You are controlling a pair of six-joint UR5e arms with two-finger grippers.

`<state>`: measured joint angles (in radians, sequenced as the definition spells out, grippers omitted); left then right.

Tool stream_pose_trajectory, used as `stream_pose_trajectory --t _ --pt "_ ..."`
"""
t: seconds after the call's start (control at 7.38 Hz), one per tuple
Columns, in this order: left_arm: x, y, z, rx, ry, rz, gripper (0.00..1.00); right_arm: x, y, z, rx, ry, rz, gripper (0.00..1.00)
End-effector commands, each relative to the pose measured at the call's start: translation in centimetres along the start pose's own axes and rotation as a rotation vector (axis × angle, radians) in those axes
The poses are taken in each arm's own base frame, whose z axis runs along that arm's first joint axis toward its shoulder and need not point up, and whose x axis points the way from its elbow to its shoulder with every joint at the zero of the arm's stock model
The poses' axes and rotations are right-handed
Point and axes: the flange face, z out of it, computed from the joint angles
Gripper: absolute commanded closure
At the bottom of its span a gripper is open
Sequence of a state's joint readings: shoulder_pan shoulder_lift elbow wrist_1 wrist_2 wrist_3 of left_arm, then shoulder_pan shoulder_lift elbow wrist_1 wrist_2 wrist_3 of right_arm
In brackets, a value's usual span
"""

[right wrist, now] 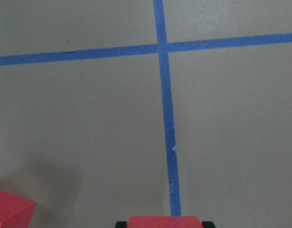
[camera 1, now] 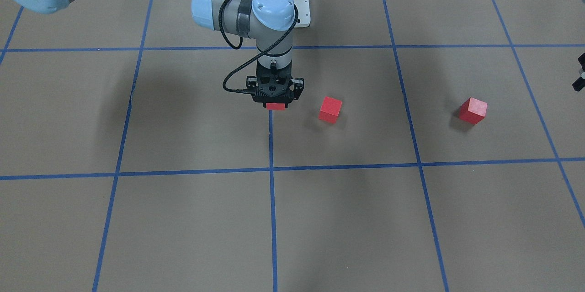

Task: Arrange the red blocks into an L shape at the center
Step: 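Carry the red cube with the right gripper to the table center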

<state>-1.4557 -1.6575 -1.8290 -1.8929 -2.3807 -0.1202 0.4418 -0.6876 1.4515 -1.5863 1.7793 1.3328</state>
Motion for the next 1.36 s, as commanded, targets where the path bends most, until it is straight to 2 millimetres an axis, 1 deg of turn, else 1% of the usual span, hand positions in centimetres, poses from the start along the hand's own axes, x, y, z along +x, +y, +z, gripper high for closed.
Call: stream_pose_trajectory --t 0.0,0.14,0.27,0.41,0.54,0.81,0.95,1.08,1.22 --pt "-0.1 0.2 0.0 -0.002 0.000 0.000 0.00 0.2 1.0 1.0 -0.012 0.012 -0.007 1.00" --pt "-0.1 0.2 0.0 -0.002 0.000 -0.001 0.00 0.5 1.3 1.5 -0.017 0.017 -0.007 1.00" --pt "-0.1 0.2 0.0 -0.002 0.000 0.000 0.00 0.5 1.6 1.7 -0.019 0.017 -0.010 1.00" --pt "0.0 0.2 0.1 -0.003 0.001 0.001 0.00 0.4 1.8 1.7 -0.020 0.016 -0.011 0.98" --pt "0.0 0.2 0.1 -0.003 0.001 -0.001 0.00 0.5 1.9 1.9 -0.022 0.019 -0.011 0.89" --pt "-0.1 0.2 0.0 -0.002 0.000 -0.002 0.00 1.4 2.2 3.0 -0.005 -0.006 -0.021 0.66" --pt "0.0 0.2 0.1 -0.003 0.001 -0.001 0.00 1.3 2.3 3.1 -0.002 -0.006 -0.022 0.59" --pt "-0.1 0.2 0.1 -0.004 0.000 -0.002 0.00 1.2 2.3 2.9 0.000 -0.009 -0.023 0.42" --pt "-0.1 0.2 0.1 -0.004 -0.001 -0.002 0.00 1.2 2.6 3.1 0.013 -0.004 -0.027 0.01"
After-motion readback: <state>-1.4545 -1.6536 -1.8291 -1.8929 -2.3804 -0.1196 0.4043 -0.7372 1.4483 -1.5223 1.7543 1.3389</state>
